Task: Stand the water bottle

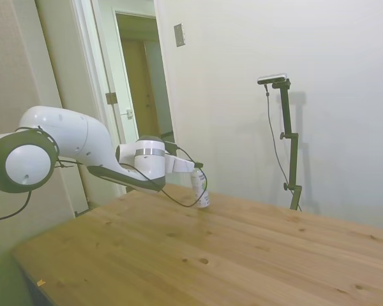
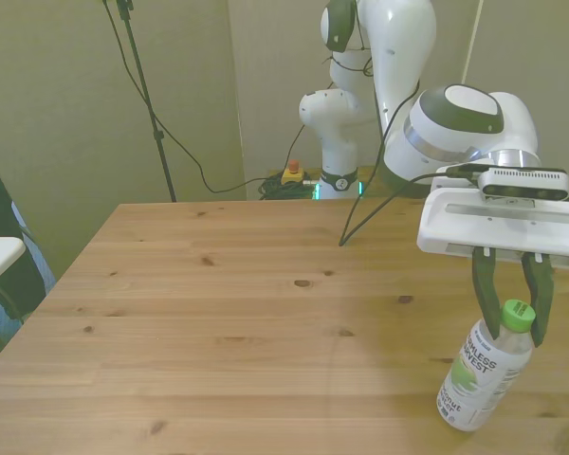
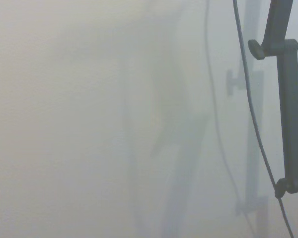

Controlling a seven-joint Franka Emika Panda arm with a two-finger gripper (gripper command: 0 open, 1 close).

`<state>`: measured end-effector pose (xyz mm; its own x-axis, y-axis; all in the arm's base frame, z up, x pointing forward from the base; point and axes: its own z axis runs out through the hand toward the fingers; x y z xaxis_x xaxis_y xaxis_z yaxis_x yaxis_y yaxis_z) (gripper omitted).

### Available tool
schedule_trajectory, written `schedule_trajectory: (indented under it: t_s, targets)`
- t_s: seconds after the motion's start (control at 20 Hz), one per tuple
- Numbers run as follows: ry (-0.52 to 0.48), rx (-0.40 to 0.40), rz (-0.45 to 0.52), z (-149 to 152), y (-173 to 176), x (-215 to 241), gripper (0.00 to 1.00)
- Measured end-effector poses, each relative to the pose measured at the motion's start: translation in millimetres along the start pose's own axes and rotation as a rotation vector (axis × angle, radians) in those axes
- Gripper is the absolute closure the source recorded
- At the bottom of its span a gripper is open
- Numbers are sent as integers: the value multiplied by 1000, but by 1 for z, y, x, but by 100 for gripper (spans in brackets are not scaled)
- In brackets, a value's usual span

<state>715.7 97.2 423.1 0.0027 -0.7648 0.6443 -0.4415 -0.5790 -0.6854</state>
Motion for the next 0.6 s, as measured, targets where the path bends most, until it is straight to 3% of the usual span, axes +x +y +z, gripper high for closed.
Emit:
schedule_trajectory:
  t_s: [0.05, 0.6]
  targets:
    - [-1, -2, 0, 1, 1, -1, 0]
    - [-4, -2, 0, 2, 2, 0, 0]
